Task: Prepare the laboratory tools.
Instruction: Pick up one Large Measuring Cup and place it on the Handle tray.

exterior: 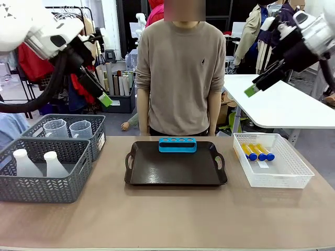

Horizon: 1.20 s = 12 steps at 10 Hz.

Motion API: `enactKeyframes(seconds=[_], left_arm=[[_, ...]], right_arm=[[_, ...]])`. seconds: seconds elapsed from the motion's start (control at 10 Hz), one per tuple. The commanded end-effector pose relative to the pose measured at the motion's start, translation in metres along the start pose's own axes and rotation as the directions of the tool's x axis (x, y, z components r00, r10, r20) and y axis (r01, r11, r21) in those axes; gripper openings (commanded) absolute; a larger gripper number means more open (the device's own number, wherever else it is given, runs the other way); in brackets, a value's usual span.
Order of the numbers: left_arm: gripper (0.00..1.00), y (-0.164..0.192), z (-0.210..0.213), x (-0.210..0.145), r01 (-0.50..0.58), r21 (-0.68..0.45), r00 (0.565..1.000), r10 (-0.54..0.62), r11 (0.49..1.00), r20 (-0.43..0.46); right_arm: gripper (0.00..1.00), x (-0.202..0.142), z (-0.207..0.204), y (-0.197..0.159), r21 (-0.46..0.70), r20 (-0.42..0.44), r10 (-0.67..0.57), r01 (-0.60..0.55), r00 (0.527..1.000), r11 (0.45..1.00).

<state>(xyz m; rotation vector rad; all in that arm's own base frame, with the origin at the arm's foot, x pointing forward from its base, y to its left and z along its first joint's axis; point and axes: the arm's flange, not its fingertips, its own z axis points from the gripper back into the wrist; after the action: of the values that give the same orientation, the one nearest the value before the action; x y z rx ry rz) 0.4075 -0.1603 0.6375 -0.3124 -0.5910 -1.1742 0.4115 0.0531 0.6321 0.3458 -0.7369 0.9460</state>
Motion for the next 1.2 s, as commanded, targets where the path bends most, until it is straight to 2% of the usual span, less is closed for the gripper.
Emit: enactKeyframes(seconds=[0.0,0.3,0.4,0.5,0.8,0.9,1.0,1.1], left_arm=[[1.0,0.005,0.005,-0.012,0.038,0.015,0.996,-0.039,0.999,0.078],[1.0,0.017,0.012,-0.015,0.014,0.082,0.993,-0.024,0.997,0.119],[1.0,0.008,0.003,-0.008,-0.022,0.114,0.997,0.013,0.993,0.082],[1.0,0.016,0.017,-0.008,0.012,0.073,0.997,-0.018,0.997,0.081],[1.0,0.016,0.013,-0.006,0.007,0.086,0.997,-0.014,0.996,0.079],[1.0,0.02,0.017,-0.002,0.017,0.132,0.996,-0.028,0.991,0.081],[1.0,0.025,0.024,0.003,0.005,0.154,0.995,-0.021,0.988,0.098],[1.0,0.031,0.03,0.007,-0.002,0.15,0.994,-0.014,0.989,0.105]], right_arm=[[1.0,-0.013,0.002,-0.009,0.012,0.114,0.05,-0.052,0.992,0.999],[1.0,-0.023,0.015,-0.019,-0.004,0.205,0.044,-0.045,0.978,0.999],[1.0,-0.024,0.009,-0.003,-0.048,0.21,0.031,-0.021,0.977,0.999],[1.0,-0.015,0.02,-0.02,0.004,0.152,0.024,-0.025,0.988,1.0],[1.0,-0.018,0.018,-0.016,-0.009,0.158,0.015,-0.014,0.987,1.0],[1.0,-0.004,0.02,-0.015,0.011,0.14,0.079,-0.081,0.987,0.997],[1.0,0.014,0.027,-0.015,0.045,0.12,0.099,-0.105,0.988,0.993],[1.0,0.027,0.032,-0.021,0.027,0.094,0.116,-0.119,0.989,0.993]])
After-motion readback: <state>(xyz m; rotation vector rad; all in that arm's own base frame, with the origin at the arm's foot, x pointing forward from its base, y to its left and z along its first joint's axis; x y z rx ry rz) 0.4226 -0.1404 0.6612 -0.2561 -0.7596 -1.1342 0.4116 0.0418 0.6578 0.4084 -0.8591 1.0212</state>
